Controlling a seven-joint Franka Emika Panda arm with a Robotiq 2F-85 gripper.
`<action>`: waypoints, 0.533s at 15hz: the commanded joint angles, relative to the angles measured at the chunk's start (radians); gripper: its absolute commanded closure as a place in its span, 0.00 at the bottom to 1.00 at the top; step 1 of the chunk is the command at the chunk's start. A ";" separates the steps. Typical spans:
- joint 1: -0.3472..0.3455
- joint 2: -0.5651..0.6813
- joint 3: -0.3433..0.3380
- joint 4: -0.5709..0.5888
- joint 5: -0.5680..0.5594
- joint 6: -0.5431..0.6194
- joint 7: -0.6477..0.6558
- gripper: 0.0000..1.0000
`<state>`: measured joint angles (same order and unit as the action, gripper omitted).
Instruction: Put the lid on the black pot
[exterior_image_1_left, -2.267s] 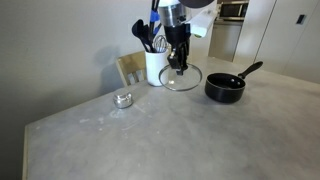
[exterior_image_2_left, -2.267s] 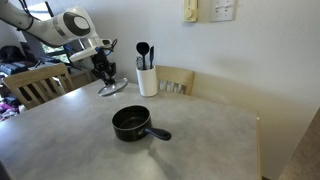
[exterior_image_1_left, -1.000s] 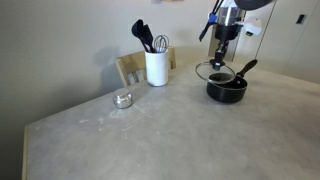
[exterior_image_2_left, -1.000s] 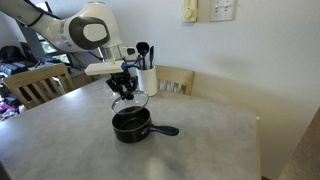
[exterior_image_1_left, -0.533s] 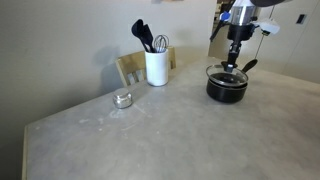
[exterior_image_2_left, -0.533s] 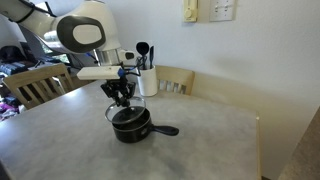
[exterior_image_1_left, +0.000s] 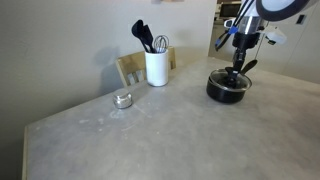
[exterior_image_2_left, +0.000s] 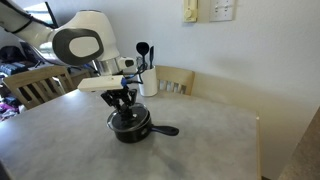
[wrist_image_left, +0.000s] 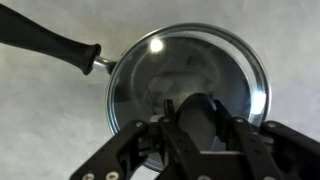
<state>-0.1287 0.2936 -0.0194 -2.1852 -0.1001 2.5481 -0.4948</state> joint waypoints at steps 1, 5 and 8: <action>-0.044 -0.012 0.035 -0.001 0.061 0.033 -0.110 0.85; -0.061 -0.016 0.057 0.022 0.141 -0.011 -0.204 0.85; -0.066 -0.004 0.052 0.037 0.162 -0.004 -0.237 0.85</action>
<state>-0.1645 0.2930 0.0164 -2.1670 0.0251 2.5546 -0.6713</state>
